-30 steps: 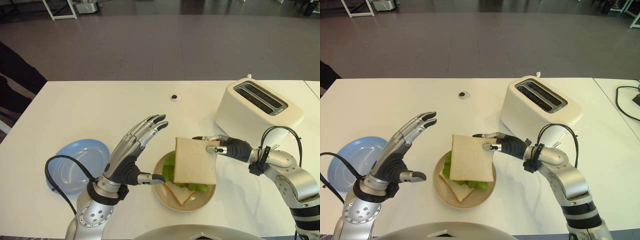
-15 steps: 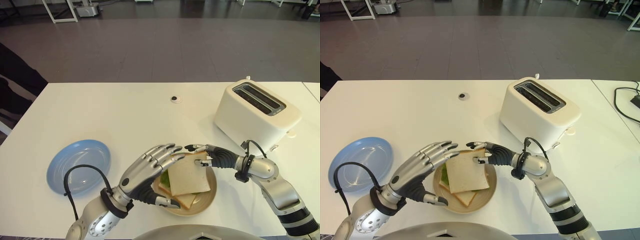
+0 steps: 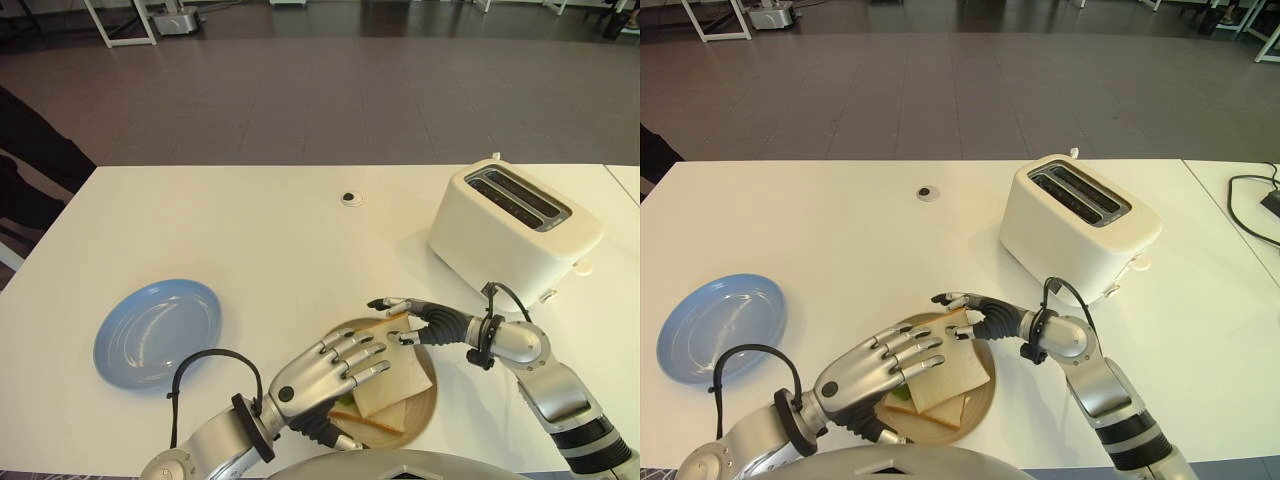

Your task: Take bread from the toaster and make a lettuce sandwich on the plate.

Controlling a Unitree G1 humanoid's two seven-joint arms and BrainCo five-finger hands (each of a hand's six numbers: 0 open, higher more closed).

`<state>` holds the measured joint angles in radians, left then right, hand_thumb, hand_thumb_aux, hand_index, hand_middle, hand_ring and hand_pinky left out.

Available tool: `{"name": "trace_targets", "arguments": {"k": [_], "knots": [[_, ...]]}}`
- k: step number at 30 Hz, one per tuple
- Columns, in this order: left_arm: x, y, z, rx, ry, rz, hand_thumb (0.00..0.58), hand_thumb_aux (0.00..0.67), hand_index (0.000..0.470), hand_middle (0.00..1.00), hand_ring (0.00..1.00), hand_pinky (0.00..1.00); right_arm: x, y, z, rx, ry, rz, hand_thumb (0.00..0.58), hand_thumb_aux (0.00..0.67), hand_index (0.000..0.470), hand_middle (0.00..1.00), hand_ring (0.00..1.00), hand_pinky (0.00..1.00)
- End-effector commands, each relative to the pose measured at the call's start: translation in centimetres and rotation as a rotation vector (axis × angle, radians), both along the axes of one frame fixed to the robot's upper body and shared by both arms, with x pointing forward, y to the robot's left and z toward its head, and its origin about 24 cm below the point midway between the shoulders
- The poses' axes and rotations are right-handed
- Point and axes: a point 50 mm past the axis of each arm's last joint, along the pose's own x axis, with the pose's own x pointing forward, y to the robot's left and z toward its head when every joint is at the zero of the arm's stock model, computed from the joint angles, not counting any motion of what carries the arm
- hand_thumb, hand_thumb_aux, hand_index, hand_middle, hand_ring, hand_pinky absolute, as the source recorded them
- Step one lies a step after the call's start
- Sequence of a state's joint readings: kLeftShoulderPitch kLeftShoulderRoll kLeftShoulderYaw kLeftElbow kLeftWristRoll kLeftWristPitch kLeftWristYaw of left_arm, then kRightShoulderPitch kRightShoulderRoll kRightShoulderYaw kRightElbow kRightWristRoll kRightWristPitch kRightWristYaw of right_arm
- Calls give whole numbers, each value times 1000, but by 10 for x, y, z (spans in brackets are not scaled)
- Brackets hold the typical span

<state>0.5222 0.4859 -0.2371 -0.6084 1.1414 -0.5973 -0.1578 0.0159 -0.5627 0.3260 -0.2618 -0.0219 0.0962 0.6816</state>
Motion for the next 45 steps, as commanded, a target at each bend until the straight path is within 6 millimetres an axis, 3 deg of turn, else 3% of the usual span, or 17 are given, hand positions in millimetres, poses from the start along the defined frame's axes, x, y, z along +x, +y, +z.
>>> {"name": "trace_targets", "arguments": {"k": [1, 5, 12, 13, 15, 16, 17, 20, 25, 31, 39, 42, 45], "knots": [[-11, -11, -3, 101, -46, -106, 0, 0, 0, 0, 0, 0, 4, 7, 4, 2, -41, 21, 577, 625, 439, 0, 0, 0], [-15, -12, -2, 109, -40, -122, 0, 0, 0, 0, 0, 0, 4, 9, 4, 8, -47, 25, 574, 604, 424, 0, 0, 0], [-29, -6, -27, 155, 168, -130, 0, 0, 0, 0, 0, 0, 9, 11, 5, 1, -77, 22, 559, 544, 382, 0, 0, 0], [-31, -3, -30, 158, 195, -122, 23, 13, 9, 0, 0, 0, 10, 11, 5, -1, -84, 17, 558, 539, 378, 0, 0, 0], [-35, 3, -33, 142, 271, -101, 27, 16, 11, 0, 0, 0, 12, 11, 7, -2, -99, 11, 447, 349, 245, 0, 0, 0], [-37, 4, -34, 135, 305, -91, 18, 11, 7, 0, 0, 0, 13, 11, 8, -2, -106, 8, 261, 173, 122, 0, 0, 0], [-38, 5, -35, 119, 342, -81, 36, 21, 15, 0, 0, 0, 14, 10, 9, -2, -115, 2, 0, 0, 0, 0, 0, 0], [-38, 8, -38, 101, 389, -65, 0, 0, 0, 0, 0, 0, 24, 5, 15, 2, -162, -42, 0, 0, 0, 0, 0, 0], [-25, 16, -49, 102, 393, -20, 0, 0, 0, 0, 0, 0, 42, -12, 34, 41, -266, -132, 0, 0, 0, 0, 0, 0], [14, 15, -47, 43, 298, -19, 0, 0, 0, 0, 0, 0, 49, -24, 39, 35, -328, -170, 0, 0, 0, 0, 0, 0], [35, 23, 30, -240, -62, 6, 0, 0, 0, 0, 0, 0, 37, -21, 44, 24, -453, -28, 0, 0, 0, 0, 0, 0], [24, 34, 53, -324, -99, 29, 0, 0, 0, 0, 0, 0, 24, -29, 53, 22, -494, 84, 0, 0, 0, 0, 0, 0], [3, 49, 63, -420, 18, 71, 0, 0, 0, 0, 0, 0, 5, -52, 62, -51, -502, 224, 0, 0, 0, 0, 0, 0]]}}
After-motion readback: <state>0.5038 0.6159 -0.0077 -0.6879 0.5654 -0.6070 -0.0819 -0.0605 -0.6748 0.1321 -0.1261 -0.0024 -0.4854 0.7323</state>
